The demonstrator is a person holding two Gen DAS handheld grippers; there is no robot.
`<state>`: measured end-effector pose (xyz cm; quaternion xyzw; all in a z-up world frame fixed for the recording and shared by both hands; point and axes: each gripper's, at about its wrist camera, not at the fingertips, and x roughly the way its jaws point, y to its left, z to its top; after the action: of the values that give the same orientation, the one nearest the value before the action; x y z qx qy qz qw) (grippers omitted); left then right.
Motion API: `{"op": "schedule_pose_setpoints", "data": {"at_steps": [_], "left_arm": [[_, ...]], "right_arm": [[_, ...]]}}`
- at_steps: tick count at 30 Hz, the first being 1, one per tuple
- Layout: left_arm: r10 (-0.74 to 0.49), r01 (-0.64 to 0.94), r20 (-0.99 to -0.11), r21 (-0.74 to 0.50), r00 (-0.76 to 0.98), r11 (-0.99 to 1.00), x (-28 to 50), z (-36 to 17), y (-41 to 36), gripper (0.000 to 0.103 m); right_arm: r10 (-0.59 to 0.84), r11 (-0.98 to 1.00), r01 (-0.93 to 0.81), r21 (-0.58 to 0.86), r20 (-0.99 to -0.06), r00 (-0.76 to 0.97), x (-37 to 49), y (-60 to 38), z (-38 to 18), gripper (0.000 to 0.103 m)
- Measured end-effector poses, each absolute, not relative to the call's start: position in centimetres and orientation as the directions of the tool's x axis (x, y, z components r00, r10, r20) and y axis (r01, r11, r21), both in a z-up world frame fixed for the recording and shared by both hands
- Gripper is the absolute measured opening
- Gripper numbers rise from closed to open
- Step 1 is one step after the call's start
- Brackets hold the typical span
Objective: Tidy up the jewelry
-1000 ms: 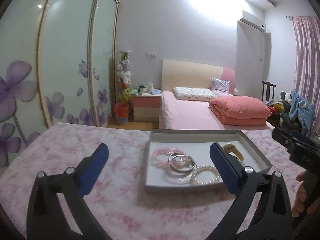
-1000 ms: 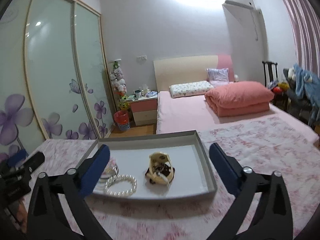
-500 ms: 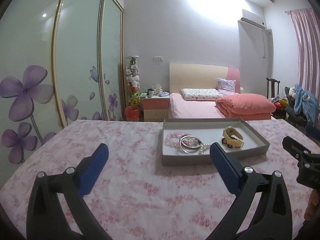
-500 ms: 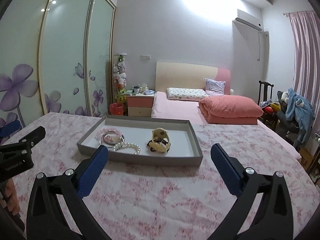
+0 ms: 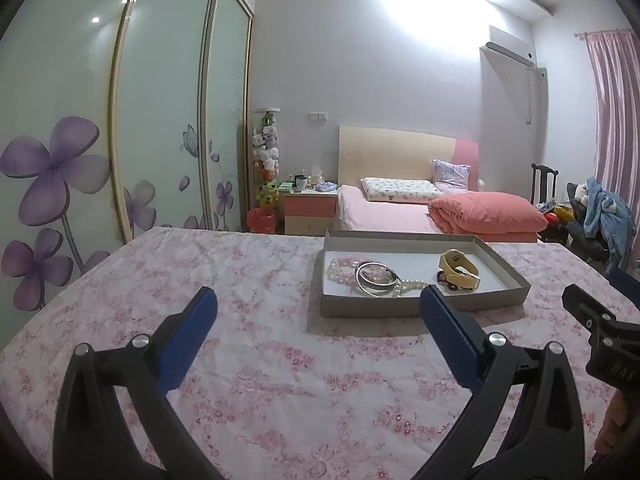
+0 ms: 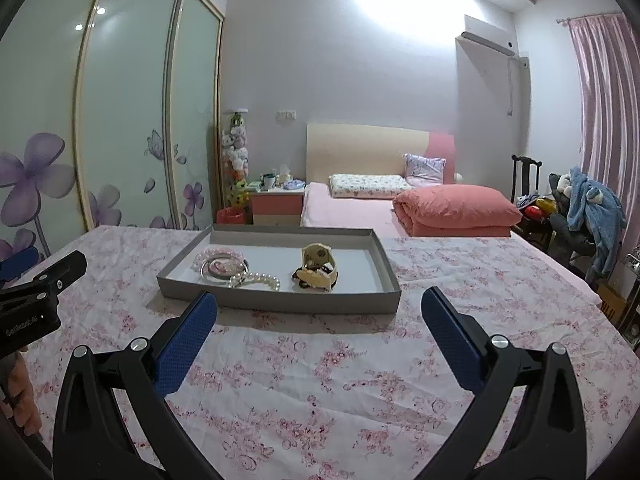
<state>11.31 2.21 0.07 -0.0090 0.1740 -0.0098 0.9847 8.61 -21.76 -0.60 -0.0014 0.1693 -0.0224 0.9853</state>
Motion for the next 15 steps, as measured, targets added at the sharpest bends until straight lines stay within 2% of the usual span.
{"op": "schedule_pose_setpoints", "data": {"at_steps": [15], "left_arm": [[-0.027, 0.022, -0.343, -0.019, 0.939, 1.000, 10.99, 0.16, 1.86, 0.099]], "right_arm": [[-0.053, 0.998, 0.057, 0.005, -0.326, 0.944, 8.39, -22.33, -0.51, 0.101]]}}
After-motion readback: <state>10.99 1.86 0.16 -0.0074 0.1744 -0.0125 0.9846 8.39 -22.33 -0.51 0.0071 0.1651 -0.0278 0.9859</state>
